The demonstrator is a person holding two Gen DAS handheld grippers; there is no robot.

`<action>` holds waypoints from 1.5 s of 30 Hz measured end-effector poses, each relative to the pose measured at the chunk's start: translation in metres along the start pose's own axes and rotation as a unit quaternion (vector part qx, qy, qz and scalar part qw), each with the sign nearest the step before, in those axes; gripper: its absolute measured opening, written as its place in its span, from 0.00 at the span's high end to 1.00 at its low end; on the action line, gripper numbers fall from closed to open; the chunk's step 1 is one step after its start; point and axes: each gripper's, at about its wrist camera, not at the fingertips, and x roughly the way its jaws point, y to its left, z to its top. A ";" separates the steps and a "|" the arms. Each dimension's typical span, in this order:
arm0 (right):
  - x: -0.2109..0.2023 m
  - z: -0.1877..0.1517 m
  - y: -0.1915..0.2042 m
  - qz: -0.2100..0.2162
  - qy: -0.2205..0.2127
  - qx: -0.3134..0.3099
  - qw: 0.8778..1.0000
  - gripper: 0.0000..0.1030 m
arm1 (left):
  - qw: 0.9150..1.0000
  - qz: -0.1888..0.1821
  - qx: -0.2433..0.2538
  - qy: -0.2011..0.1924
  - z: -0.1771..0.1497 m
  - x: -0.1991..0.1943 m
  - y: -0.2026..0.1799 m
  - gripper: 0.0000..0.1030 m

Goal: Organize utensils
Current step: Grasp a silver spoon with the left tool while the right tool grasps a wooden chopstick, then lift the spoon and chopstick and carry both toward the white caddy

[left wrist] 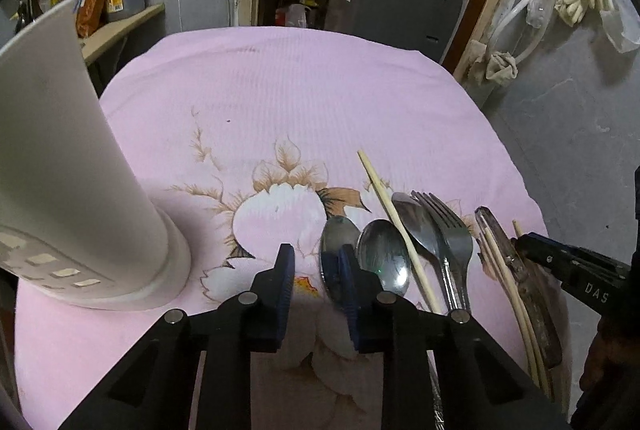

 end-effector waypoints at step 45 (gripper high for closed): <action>-0.120 0.011 0.105 0.222 -0.219 0.030 0.949 0.96 | 0.981 0.004 -0.057 -0.184 0.028 -0.180 0.070 0.98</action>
